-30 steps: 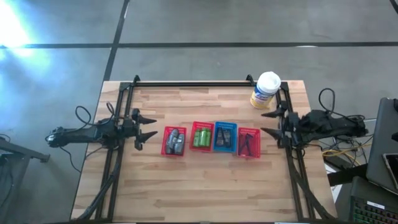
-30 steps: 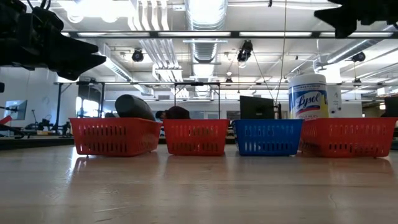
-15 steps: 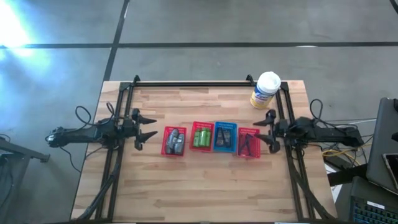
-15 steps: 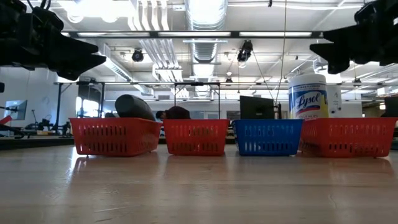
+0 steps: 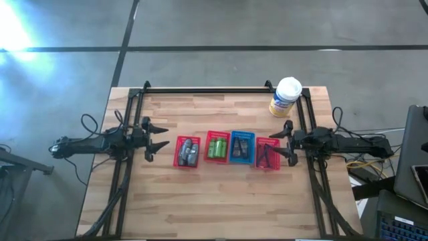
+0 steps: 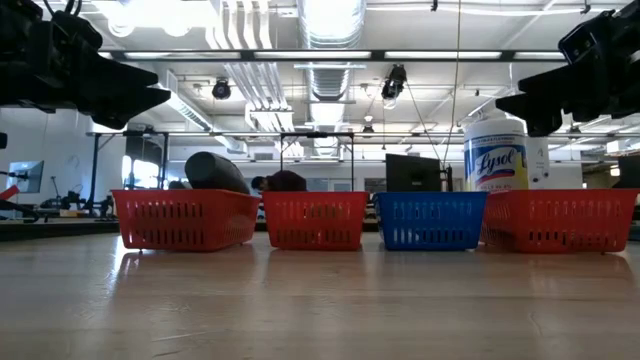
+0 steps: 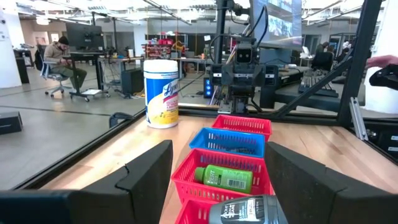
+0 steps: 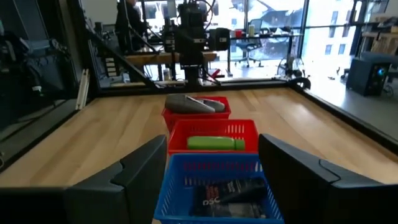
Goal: Pick & Place Travel size toiletries
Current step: Return to Home Position
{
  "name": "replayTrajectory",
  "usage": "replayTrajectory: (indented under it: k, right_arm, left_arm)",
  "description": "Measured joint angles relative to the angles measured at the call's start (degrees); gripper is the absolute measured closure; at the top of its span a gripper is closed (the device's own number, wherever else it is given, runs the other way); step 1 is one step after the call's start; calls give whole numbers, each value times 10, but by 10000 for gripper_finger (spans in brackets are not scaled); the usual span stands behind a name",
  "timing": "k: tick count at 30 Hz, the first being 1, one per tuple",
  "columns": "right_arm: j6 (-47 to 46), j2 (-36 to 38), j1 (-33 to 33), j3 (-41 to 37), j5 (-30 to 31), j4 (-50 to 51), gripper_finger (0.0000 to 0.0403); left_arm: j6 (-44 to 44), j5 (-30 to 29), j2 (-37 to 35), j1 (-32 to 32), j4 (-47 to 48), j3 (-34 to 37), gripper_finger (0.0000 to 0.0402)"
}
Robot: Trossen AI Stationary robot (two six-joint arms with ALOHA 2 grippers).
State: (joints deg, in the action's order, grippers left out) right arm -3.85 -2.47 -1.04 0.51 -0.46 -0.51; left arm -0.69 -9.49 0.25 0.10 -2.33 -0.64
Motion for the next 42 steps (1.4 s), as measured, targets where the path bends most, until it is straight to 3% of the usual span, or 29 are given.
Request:
replayTrajectory:
  k: [32, 42]
  right_arm:
    - [-31, -11, 0, 0, 2, 0, 50]
    - [-31, -11, 0, 0, 1, 0, 54]
  left_arm:
    - [0, 0, 0, 0, 0, 0, 142]
    - [0, 0, 0, 0, -1, 0, 142]
